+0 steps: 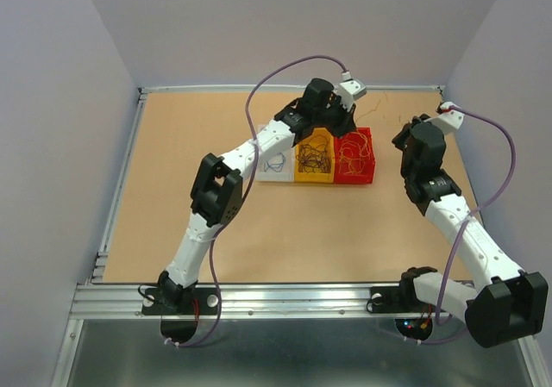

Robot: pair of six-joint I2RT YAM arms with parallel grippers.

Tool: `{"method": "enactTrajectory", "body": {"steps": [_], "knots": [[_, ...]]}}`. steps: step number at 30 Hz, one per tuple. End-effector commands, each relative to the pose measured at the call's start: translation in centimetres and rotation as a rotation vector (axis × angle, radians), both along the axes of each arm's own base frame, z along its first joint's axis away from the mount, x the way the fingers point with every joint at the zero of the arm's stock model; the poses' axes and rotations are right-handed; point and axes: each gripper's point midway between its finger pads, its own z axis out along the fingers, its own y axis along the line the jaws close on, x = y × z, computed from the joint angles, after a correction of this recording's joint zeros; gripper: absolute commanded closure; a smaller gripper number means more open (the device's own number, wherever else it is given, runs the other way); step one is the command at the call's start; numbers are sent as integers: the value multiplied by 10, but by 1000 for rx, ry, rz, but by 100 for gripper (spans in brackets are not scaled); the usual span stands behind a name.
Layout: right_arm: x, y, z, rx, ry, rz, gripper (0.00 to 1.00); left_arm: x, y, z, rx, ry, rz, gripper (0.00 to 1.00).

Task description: Untangle the cables

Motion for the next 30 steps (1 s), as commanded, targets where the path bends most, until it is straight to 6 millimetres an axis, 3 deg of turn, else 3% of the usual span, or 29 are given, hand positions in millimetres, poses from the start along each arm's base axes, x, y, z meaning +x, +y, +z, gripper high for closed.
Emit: {"method": "enactTrajectory", "body": {"steps": [1, 6, 11, 16, 17, 20, 22, 25, 30], "knots": [[-3, 1, 13, 26, -64, 20, 99, 33, 3, -50, 142, -16, 84, 100], [-7, 6, 4, 30, -50, 52, 100, 48, 9, -65, 198, -62, 131, 100], [-8, 28, -7, 56, -33, 181, 99, 47, 18, -75, 238, -69, 154, 100], [-9, 47, -25, 91, 2, 273, 99, 40, 26, -66, 228, -79, 156, 88], [-9, 49, -27, 100, 6, 284, 99, 40, 26, -53, 203, -97, 161, 85], [-11, 56, -31, 115, 5, 324, 99, 32, 29, -45, 178, -89, 159, 74], [-12, 58, -34, 119, 9, 334, 99, 25, 29, -27, 133, -103, 148, 66], [-13, 65, -35, 126, 11, 373, 99, 21, 31, -7, 100, -116, 149, 63], [-16, 69, -37, 128, 15, 399, 99, 8, 37, 3, 96, -86, 134, 59]]}}
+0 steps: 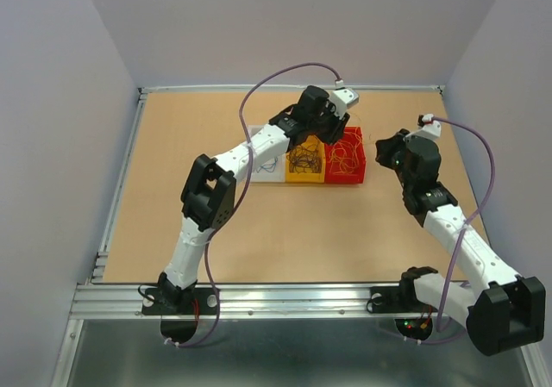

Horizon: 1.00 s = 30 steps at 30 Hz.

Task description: Untangle the cables

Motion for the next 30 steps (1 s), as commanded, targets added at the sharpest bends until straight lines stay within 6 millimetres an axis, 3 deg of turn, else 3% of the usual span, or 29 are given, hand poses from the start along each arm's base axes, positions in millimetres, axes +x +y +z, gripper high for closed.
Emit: {"method": "enactTrajectory", "body": {"steps": [1, 5, 7, 12, 13, 14, 15, 17, 22, 23, 24, 26, 30], "knots": [[-5, 2, 7, 26, -48, 20, 99, -13, 3, 62, -105, -52, -26, 58], [-13, -24, -2, 2, -11, -118, 99, -25, 13, 58, -93, -47, -34, 56], [-16, -29, -2, -13, 1, -139, 99, -26, 16, 66, -103, -73, -36, 55], [-28, -23, -13, -20, 56, -95, 99, -20, 9, 59, -103, -70, -49, 56], [-30, -22, -12, -14, 52, -87, 99, -18, 5, 49, -94, -55, -52, 56], [-31, -20, -14, -12, 56, -73, 99, -15, 2, 55, -106, -67, -55, 56], [-32, -17, -15, -13, 63, -56, 100, -12, -2, 46, -98, -53, -57, 56], [-34, -17, -18, -17, 74, -53, 99, -7, -7, 50, -108, -62, -61, 59], [-37, -25, -16, -32, 71, -90, 99, -2, -13, 37, -96, -55, -77, 77], [-37, -27, -14, -36, 68, -98, 99, -2, -14, 33, -93, -51, -82, 86], [-36, -28, -12, -37, 65, -106, 99, -2, -14, 32, -92, -49, -82, 86], [-34, -29, -8, -39, 58, -111, 99, -1, -14, 25, -85, -43, -79, 100], [-24, -25, -12, -44, 86, -107, 99, 2, -21, 9, -104, -22, -78, 100]]}}
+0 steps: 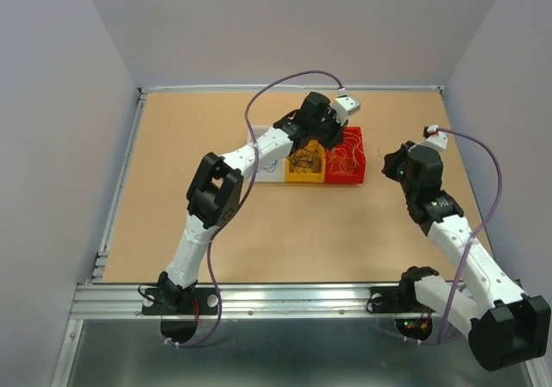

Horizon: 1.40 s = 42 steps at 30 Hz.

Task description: Untangle the cables

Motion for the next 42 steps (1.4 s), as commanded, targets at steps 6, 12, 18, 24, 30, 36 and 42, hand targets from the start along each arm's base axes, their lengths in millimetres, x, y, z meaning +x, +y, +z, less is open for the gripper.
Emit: {"method": "enactTrajectory", "body": {"steps": [6, 12, 18, 24, 30, 36, 42], "knots": [[28, 16, -1, 18, -2, 62, 99, 20, -24, -10, -85, 14, 11, 100], [47, 48, 6, 93, -99, 200, 100, 20, -35, -41, -81, 88, 29, 100], [69, 71, -6, 154, -107, 284, 99, 18, -41, -34, -79, 68, 38, 100], [76, 70, -25, 195, -104, 247, 100, 20, -35, 10, -109, -12, 48, 97], [81, 61, -39, 198, -88, 188, 99, 18, -24, 41, -123, -54, 71, 78], [91, 59, -64, 191, -41, 155, 99, 12, -17, 58, -135, -70, 70, 63], [101, 57, -76, 187, -25, 130, 99, 8, -9, 67, -124, -69, 71, 60]]}}
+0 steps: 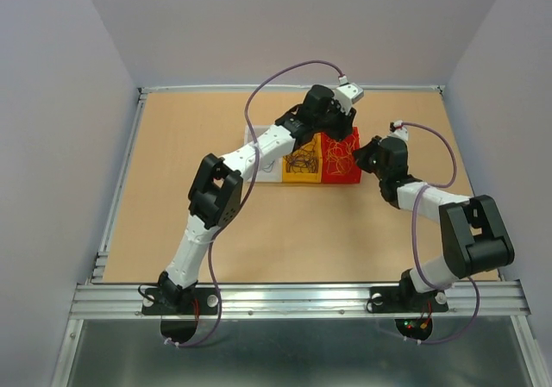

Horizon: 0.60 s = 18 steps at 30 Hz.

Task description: Untangle the cables

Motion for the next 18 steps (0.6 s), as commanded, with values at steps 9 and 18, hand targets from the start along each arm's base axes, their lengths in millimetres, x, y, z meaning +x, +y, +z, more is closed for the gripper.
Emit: {"method": "enactTrajectory", "body": {"steps": [9, 18], "knots": [[24, -5, 2, -28, -40, -37, 99, -20, 38, 56, -6, -74, -16, 44], [38, 9, 7, -183, 11, -55, 99, -31, 115, 84, -50, -93, 0, 36]]}}
